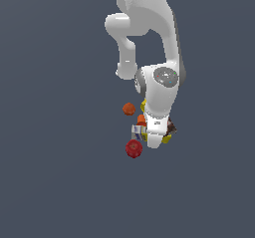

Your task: Pick up a designated object from a clutter of objects.

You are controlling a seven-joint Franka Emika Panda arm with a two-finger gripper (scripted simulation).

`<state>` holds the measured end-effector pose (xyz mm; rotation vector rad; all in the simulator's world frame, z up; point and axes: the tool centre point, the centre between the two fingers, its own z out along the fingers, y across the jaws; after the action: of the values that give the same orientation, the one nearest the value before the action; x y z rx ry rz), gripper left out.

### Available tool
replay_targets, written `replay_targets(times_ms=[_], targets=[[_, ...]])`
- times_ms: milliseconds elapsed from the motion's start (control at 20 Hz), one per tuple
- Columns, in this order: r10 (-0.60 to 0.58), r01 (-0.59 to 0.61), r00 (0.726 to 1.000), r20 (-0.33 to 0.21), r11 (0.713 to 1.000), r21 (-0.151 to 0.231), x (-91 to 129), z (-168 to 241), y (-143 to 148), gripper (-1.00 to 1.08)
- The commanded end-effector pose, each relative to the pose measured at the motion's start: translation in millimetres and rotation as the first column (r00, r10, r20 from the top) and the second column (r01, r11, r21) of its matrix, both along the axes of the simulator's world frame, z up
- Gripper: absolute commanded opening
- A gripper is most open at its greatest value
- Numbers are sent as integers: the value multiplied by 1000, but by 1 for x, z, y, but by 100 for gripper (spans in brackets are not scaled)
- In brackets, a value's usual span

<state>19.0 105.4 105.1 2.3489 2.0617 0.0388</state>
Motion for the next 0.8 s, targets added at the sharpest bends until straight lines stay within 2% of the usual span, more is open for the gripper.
replay_targets(times_ms=[0,300,750], targets=[[1,-1,1000,0,1000,0,1,13,3,-100],[1,-1,1000,-4,1000,0,4,59,14,-100],[3,-3,1000,-12,1000,0,12,148,34,-100]])
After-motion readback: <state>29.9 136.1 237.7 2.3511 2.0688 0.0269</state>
